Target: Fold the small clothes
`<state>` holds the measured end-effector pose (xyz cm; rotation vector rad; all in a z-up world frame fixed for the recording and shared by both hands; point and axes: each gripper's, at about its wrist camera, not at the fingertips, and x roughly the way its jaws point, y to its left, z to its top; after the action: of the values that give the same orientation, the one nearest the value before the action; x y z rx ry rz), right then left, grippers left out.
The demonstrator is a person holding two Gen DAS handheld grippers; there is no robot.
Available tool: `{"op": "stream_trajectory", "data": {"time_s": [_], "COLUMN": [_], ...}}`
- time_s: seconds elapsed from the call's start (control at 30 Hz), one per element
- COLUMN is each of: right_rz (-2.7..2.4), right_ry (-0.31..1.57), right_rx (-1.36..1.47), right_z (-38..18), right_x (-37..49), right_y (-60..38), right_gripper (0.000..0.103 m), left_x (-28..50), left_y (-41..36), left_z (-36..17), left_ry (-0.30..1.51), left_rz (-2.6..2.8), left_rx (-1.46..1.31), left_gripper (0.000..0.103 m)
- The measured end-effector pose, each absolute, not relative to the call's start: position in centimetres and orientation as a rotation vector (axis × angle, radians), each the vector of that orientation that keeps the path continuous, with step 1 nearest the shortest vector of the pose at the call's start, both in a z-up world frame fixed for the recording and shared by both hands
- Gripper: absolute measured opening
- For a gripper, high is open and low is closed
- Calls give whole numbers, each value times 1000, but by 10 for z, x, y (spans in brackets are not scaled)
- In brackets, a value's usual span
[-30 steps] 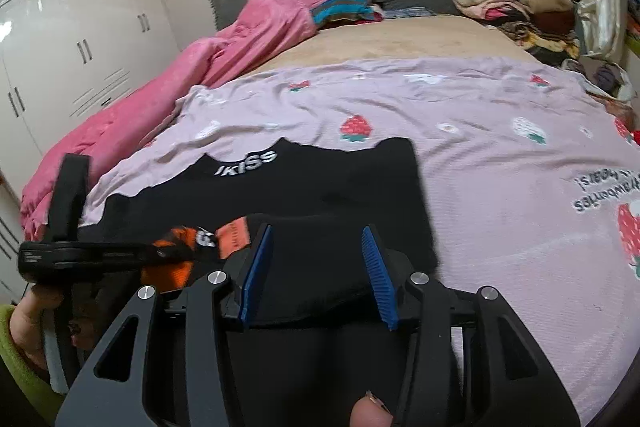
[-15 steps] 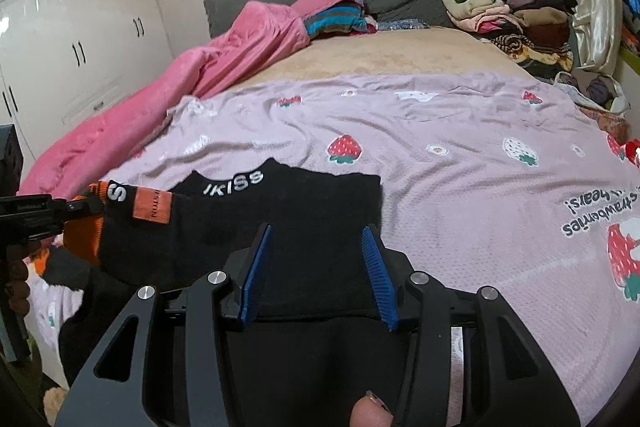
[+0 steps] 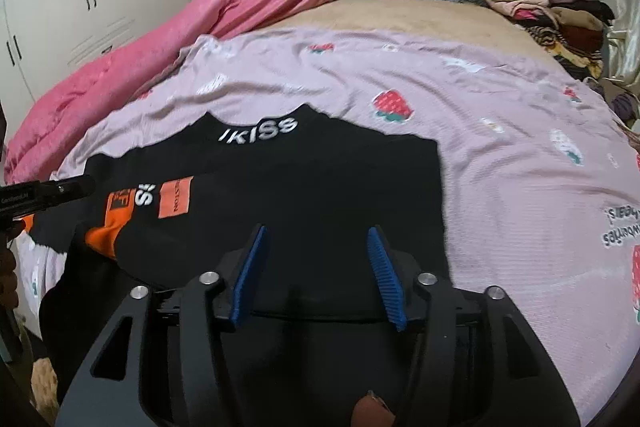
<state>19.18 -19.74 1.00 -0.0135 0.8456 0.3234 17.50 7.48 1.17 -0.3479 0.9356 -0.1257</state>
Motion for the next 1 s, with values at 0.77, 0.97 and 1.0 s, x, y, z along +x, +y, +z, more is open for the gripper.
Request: {"op": "stream_trajectory", "data": {"time_s": [0.77,0.97,1.0], "right_rz": [335,369,375], "right_ry": [910,831,818], "right_rx": [-50,-50,-48], "right_z": [-1,23,28], "right_x": [183,174,172], "right_y": [-174,-156,-153], "right_gripper": [82,95,96], "left_x": [144,131,129], "left_y": [103,123,127], "left_z": [-7,6,8], "left_ry": [973,923,917], "left_rz": [-83,-23,-13], "left_rx": [-340,-349,-346], "left_gripper": [52,80,83]}}
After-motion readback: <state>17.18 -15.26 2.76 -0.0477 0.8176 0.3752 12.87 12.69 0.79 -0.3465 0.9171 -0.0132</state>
